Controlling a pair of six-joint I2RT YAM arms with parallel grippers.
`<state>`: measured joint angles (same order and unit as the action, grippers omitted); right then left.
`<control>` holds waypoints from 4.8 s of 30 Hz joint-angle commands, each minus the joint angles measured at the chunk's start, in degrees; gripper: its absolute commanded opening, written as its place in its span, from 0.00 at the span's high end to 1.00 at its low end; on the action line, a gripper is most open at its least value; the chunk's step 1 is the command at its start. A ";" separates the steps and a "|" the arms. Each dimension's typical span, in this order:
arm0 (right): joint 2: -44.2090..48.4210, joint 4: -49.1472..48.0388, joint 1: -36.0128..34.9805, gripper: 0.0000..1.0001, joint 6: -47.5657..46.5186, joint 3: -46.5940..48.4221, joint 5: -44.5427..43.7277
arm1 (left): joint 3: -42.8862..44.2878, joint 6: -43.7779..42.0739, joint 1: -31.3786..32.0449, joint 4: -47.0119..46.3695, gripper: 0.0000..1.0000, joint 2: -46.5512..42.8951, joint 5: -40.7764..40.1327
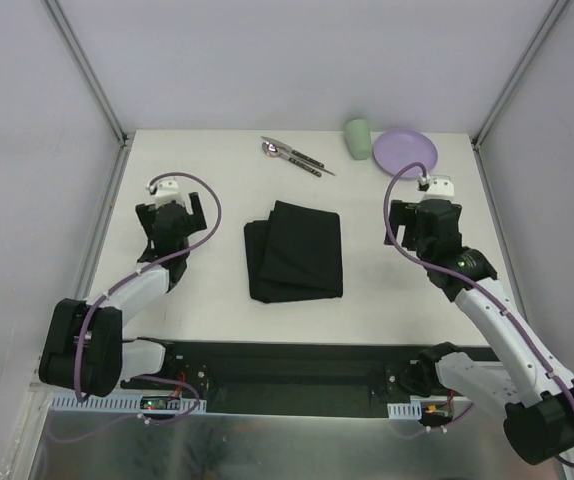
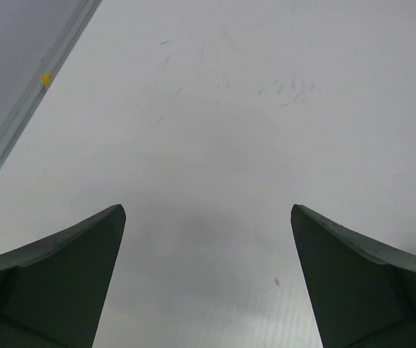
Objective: Set the dinner table for one person
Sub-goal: Flatten out the napkin at the center of the board.
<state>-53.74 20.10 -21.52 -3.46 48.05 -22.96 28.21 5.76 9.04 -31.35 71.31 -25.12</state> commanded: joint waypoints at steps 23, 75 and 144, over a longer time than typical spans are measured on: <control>-1.28 18.22 -16.34 0.04 6.80 5.38 2.15 | 10.57 23.94 18.73 31.09 0.01 -5.10 17.74; -18.67 12.69 -25.67 0.04 -2.94 13.64 3.63 | 11.08 23.85 16.81 53.40 0.01 -24.81 16.69; -42.70 3.10 -42.30 0.99 -3.58 28.60 -8.58 | 13.89 21.93 2.21 59.92 0.01 -25.17 27.15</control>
<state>-105.91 20.67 -66.59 -14.06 76.05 -27.90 39.35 28.71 11.88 28.62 45.23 1.10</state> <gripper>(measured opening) 0.037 0.993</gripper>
